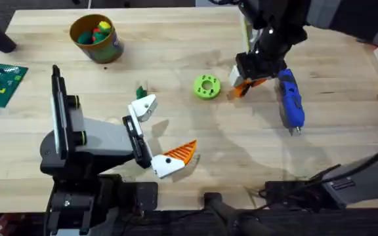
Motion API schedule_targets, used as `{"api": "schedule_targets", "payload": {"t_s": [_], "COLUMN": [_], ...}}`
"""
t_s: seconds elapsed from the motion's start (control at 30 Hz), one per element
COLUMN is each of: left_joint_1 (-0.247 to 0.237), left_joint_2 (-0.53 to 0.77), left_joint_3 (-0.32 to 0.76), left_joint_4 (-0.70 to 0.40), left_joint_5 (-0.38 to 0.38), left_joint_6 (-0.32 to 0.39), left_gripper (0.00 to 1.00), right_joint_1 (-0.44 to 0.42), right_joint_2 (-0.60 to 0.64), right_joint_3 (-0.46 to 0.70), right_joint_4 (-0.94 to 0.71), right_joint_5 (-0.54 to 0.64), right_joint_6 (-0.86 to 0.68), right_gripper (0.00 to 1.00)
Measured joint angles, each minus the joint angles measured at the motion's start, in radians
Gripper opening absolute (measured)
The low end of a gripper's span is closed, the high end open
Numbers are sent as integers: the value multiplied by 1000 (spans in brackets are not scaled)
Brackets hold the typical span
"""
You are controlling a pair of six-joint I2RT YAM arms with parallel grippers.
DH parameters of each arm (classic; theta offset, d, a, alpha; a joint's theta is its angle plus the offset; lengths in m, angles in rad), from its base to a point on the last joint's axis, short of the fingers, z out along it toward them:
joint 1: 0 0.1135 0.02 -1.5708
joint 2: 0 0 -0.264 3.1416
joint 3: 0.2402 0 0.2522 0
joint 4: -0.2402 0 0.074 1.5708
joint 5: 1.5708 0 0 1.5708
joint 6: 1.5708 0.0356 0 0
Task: Pick up the gripper from the table and insert it into the empty holder that is missing its gripper. Then pick up a screw, insert it into the mounting hole, and use the screwdriver to tighten it. Finally, clean up the table by picking up the vegetable and placing it into the bucket.
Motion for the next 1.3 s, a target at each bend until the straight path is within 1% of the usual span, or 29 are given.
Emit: {"api": "schedule_targets", "payload": {"t_s": [0.07, 0.13, 0.17, 0.2, 0.23, 0.67, 0.8, 0.87, 0.97, 1.13, 1.2, 1.3], "left_joint_1": [0, 0, 0, 0, 0, 0, 0, 0, 0, 0, 0, 0], "left_joint_2": [0, 0, 0, 0, 0, 0, 0, 0, 0, 0, 0, 0], "left_joint_3": [0, 0, 0, 0, 0, 0, 0, 0, 0, 0, 0, 0], "left_joint_4": [0, 0, 0, 0, 0, 0, 0, 0, 0, 0, 0, 0], "left_joint_5": [0, 0, 0, 0, 0, 0, 0, 0, 0, -1, -1, -1], "left_joint_6": [0, 0, 0, 0, 0, 0, 0, 0, 0, 0, 0, 0], "left_gripper": [988, 986, 986, 986, 986, 986, 986, 986, 986, 986, 985, 986], "right_joint_1": [0, 0, 0, 0, 0, 0, 0, 0, 0, -1, -6, -19], "right_joint_2": [0, 0, 0, 0, 0, 0, -4, -25, -105, -300, -361, -440], "right_joint_3": [0, 0, 0, 0, 0, 2, 22, 34, 50, 75, 77, 79], "right_joint_4": [0, 1, 2, 3, 4, 16, 14, 15, 16, 23, 28, 51], "right_joint_5": [0, 2, 2, 2, 3, 3, 3, 3, 3, -2, -20, -78], "right_joint_6": [-7, -9, -10, -11, -11, -12, -12, -12, -12, -13, -13, -13], "right_gripper": [288, 133, 71, 29, 19, 19, 19, 19, 19, 19, 19, 19]}}
